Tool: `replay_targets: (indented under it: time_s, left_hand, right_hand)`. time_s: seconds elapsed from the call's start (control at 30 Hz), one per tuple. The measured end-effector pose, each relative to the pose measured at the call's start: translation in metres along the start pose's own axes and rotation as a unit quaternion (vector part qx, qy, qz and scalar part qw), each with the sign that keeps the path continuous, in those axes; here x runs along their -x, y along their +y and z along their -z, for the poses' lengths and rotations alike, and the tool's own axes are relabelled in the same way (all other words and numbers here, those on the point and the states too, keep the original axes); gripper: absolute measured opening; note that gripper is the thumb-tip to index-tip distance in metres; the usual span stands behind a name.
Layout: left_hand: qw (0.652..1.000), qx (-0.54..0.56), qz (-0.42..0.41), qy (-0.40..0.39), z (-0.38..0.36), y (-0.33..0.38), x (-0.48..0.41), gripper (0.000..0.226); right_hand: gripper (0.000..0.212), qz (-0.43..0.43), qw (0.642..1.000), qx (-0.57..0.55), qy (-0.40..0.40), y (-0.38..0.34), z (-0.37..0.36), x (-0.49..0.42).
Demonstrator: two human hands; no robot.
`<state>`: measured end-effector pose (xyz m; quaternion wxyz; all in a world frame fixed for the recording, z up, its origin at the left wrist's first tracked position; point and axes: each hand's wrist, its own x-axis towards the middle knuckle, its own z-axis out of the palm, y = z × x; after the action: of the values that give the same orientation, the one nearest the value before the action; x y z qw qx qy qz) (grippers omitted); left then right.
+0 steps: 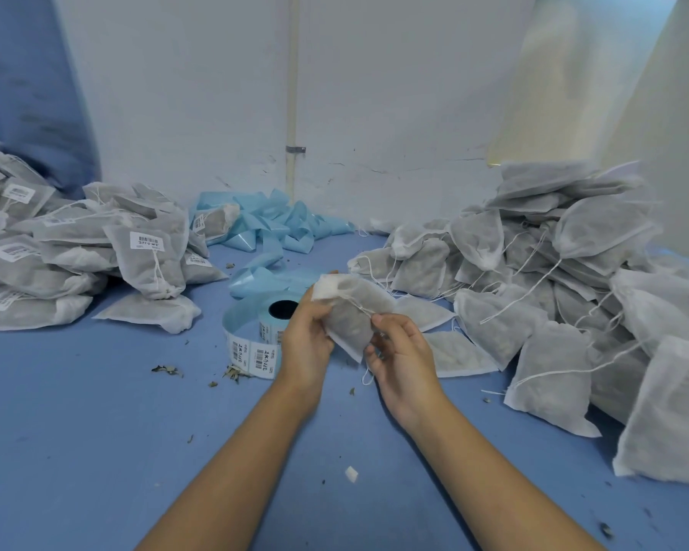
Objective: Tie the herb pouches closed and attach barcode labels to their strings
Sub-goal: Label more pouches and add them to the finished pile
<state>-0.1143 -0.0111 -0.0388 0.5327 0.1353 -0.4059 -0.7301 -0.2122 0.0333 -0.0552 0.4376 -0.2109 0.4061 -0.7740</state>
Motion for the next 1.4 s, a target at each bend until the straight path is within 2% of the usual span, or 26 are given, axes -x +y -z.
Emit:
replay_targets:
  time_s: [0.07,0.17,0.3,0.47,0.53,0.6,0.67,0.77,0.83,0.87,0.97,1.0,1.03,1.1,1.17,1.27,1.4]
  left_hand:
    - [0.997,-0.073,-0.001,0.019,-0.002,-0.006,0.002,0.029]
    - [0.97,-0.226,-0.038,0.076,-0.005,-0.018,0.005,0.038]
    - [0.961,-0.237,-0.081,0.115,-0.005,-0.015,0.005,0.017]
    - [0.939,-0.282,-0.114,0.163,-0.002,-0.004,0.002,0.015]
    - [0.938,-0.271,-0.123,0.177,-0.002,0.0,-0.001,0.015]
    - [0.941,-0.252,-0.119,0.19,-0.003,0.004,-0.003,0.011]
    - [0.949,-0.216,-0.098,0.207,-0.002,0.008,-0.005,0.003]
    - [0.961,-0.156,-0.078,0.213,0.0,0.008,-0.005,0.015]
    - [0.965,-0.137,-0.075,0.212,0.0,0.009,-0.005,0.021]
    - [0.966,-0.135,-0.074,0.21,-0.001,0.009,-0.005,0.024]
    - [0.965,-0.166,-0.067,0.191,-0.003,0.009,-0.004,0.03]
    - [0.964,-0.173,-0.059,0.193,-0.003,0.009,-0.003,0.031]
    - [0.962,-0.178,-0.051,0.2,-0.004,0.008,-0.002,0.031]
    - [0.954,-0.196,-0.04,0.222,-0.001,0.008,-0.001,0.029]
    - [0.936,-0.257,-0.041,0.238,0.006,0.009,0.0,0.024]
    - [0.873,-0.433,-0.052,0.217,0.02,0.01,0.004,0.02]
    - [0.788,-0.582,-0.062,0.19,0.036,0.006,0.009,0.027]
  right_hand:
    - [0.021,0.003,1.0,-0.019,0.006,0.001,-0.001,0.0]
    - [0.02,0.011,1.0,-0.026,-0.007,0.004,-0.002,0.001]
    - [0.016,0.042,0.997,0.052,-0.035,0.008,-0.003,0.002]
    - [0.011,0.08,0.972,0.216,-0.056,0.013,-0.002,0.004]
    - [0.009,0.113,0.942,0.312,-0.047,0.017,-0.001,0.004]
    - [0.011,0.183,0.887,0.42,-0.06,0.02,-0.002,0.005]
    - [0.03,0.23,0.824,0.507,-0.107,0.023,-0.002,0.006]
    - [0.043,0.239,0.748,0.6,-0.151,0.026,-0.001,0.006]
    - [0.036,0.245,0.728,0.622,-0.15,0.028,-0.001,0.006]
    - [0.031,0.25,0.733,0.615,-0.146,0.028,-0.001,0.006]
    - [0.031,0.244,0.791,0.546,-0.13,0.025,-0.006,0.008]
    - [0.03,0.249,0.79,0.546,-0.13,0.023,-0.006,0.008]
    - [0.026,0.266,0.765,0.572,-0.129,0.02,-0.006,0.009]
    - [0.01,0.306,0.693,0.642,-0.118,0.015,-0.001,0.008]
    - [0.008,0.323,0.643,0.689,-0.087,0.007,0.004,0.005]
    - [0.014,0.322,0.591,0.739,-0.03,0.0,0.013,-0.003]
    - [0.017,0.297,0.588,0.751,0.039,-0.002,0.021,-0.011]
